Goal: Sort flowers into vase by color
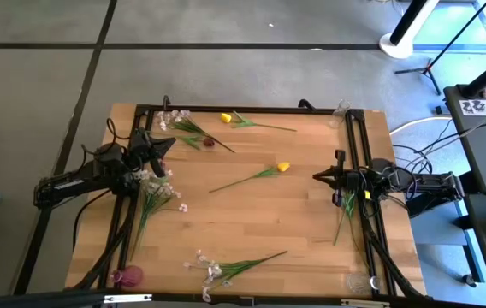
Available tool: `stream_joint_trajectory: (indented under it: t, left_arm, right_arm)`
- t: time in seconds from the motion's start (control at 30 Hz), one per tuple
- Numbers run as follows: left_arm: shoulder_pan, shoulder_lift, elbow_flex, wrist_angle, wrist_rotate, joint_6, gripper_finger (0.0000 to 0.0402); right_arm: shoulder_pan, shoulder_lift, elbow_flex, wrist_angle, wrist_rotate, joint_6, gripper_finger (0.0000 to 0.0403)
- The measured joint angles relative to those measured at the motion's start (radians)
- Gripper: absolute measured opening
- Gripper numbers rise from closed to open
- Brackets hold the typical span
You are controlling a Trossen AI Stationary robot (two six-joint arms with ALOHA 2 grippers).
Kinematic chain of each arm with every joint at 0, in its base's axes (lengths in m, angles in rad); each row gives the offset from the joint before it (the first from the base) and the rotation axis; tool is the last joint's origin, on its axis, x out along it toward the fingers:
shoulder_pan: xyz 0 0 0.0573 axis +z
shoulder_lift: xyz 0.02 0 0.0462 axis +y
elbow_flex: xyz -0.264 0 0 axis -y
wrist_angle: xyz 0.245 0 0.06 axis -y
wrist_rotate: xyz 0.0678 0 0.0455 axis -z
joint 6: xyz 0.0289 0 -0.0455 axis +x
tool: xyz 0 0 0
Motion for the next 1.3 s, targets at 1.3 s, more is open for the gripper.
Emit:
stream_joint_trajectory:
  t: [1.3]
  left_arm:
    - [0.0,0.0,0.0,0.0,0.0,0.0,0.0]
  right_arm:
    - [0.0,1.223,0.651,0.303,0.429,0.918,0.0021]
